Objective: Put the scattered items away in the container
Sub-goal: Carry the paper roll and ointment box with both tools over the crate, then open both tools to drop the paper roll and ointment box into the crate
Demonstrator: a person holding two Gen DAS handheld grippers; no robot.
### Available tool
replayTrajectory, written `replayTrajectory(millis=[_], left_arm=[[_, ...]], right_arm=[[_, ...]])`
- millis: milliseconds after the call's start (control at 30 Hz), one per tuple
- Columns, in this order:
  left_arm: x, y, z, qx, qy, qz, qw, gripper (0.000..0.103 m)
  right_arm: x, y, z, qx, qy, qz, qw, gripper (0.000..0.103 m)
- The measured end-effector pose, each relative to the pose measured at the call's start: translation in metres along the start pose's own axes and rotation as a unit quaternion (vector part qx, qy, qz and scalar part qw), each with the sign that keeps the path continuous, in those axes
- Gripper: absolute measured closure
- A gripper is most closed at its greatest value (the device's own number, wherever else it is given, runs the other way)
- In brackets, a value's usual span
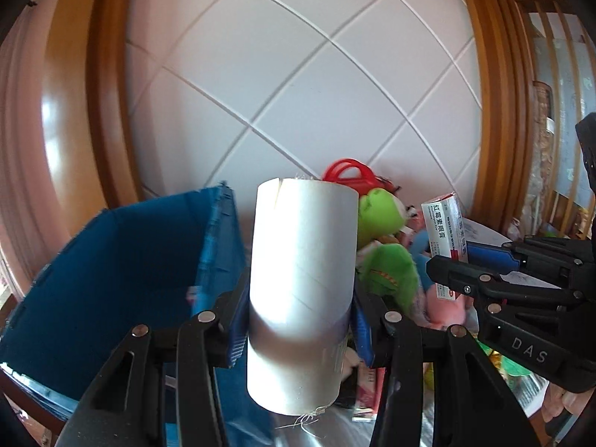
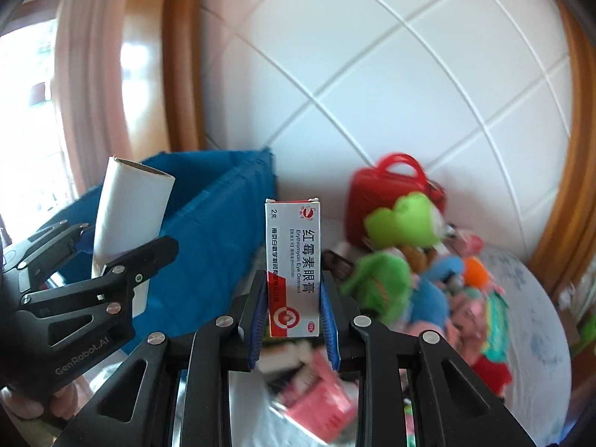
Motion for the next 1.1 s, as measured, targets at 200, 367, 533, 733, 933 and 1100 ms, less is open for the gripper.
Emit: replayTrajectory(millis=[200, 367, 533, 733, 933, 1100], left_arm=[[-0.008, -0.011, -0.093, -0.01, 0.045, -0.011, 0.9989, 0.057], [-0.006, -0.023, -0.174, -0.011, 0.081, -0.029, 0.9962, 0.057], [0.011, -0.032, -0.253, -0.029, 0.073, -0.071, 0.9944, 0.057], [0.076, -0.037, -0.315, -0.05, 0.006, -0.153, 0.987, 0.057], [0.166, -0.083, -0.329, -0.098, -0.059, -0.299, 0.9475, 0.057], [0.223, -0.137, -0.315, -0.119, -0.091, -0.409, 0.9002, 0.058]], right_arm=[[0.028, 0.024, -0.088, -0.036, 0.033, 0.006, 0.999, 0.077], [0.062, 0.047, -0.164, -0.049, 0.056, -0.001, 0.997, 0.077], [0.107, 0.072, -0.234, -0.06, 0.063, -0.023, 0.996, 0.077], [0.166, 0.091, -0.285, -0.07, 0.031, -0.073, 0.994, 0.077], [0.255, 0.068, -0.29, -0.089, -0.032, -0.165, 0.982, 0.077], [0.324, 0.025, -0.272, -0.076, -0.06, -0.262, 0.96, 0.077]])
Point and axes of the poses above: each gripper's, at about its wrist camera, not at the fingertips, and x roughly the way its jaws point, z to its right, y to its top, the point moved 3 cm from there along x, roughly the way its jaws point, and after that the axes turned 13 degrees about x, right-handed, at the moved point
